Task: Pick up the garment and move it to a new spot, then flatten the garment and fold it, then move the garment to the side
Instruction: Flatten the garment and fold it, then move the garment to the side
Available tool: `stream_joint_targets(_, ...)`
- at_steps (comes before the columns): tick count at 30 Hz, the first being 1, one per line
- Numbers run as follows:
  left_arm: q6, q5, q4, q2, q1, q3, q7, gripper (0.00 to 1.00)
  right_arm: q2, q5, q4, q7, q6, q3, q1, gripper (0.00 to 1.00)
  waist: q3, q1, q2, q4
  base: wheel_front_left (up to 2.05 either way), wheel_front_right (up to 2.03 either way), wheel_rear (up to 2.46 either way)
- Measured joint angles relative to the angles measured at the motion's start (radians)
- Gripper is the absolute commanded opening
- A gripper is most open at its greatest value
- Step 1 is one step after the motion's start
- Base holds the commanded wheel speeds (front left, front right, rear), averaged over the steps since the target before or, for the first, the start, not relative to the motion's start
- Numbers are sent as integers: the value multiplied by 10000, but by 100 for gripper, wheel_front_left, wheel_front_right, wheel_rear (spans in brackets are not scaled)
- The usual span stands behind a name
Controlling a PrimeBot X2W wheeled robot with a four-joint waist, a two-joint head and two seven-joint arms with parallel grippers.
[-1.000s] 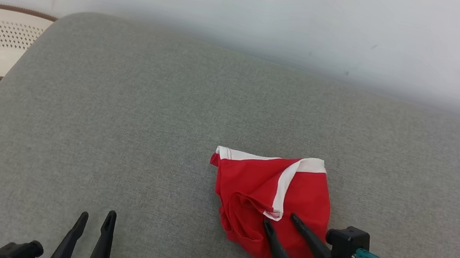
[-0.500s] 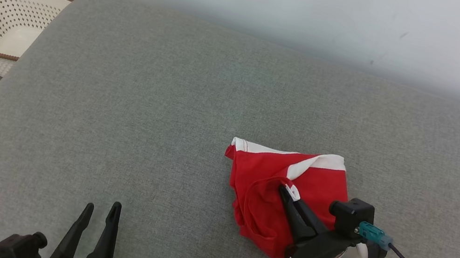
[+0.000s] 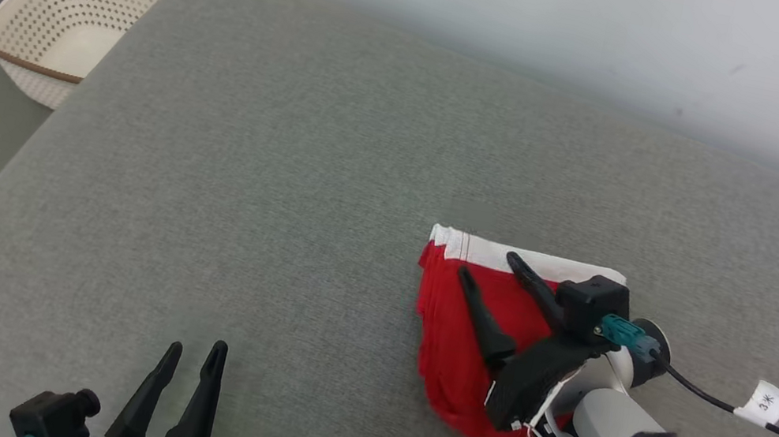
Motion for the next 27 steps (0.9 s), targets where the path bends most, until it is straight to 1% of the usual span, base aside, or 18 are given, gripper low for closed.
stream_joint_targets(5, 0, -159, 33, 8, -44, -79, 0, 100, 318, 94, 913, 2, 0, 238, -341, 100, 19, 0, 0, 395, 0, 0, 0)
stream_joint_targets(8, 0, -169, 36, 10, -38, -56, 0, 100, 487, 98, 1223, 0, 0, 272, -450, 100, 20, 0, 0, 587, 0, 0, 0)
stream_joint_targets(14, 0, -104, 36, 8, 112, 105, 0, 100, 621, 102, 1409, 2, 0, -155, -448, 100, -78, 0, 0, 648, 0, 0, 0)
stream_joint_targets(19, 0, 257, -82, 10, 204, 399, 0, 100, 481, 56, 754, -4, 0, -1442, -99, 100, -252, -1, -1, 377, 0, 0, 0)
stream_joint_targets(22, 0, 479, -192, 8, 349, 614, 0, 100, 142, -169, 541, -17, 0, -2535, 677, 100, -372, -1, 0, 80, 0, 0, 0)
stream_joint_targets(27, 0, 662, -368, 0, 340, 654, 0, 100, -59, -497, 374, -19, 0, -3591, 1441, 100, -394, -1, 0, -257, 0, 0, 0)
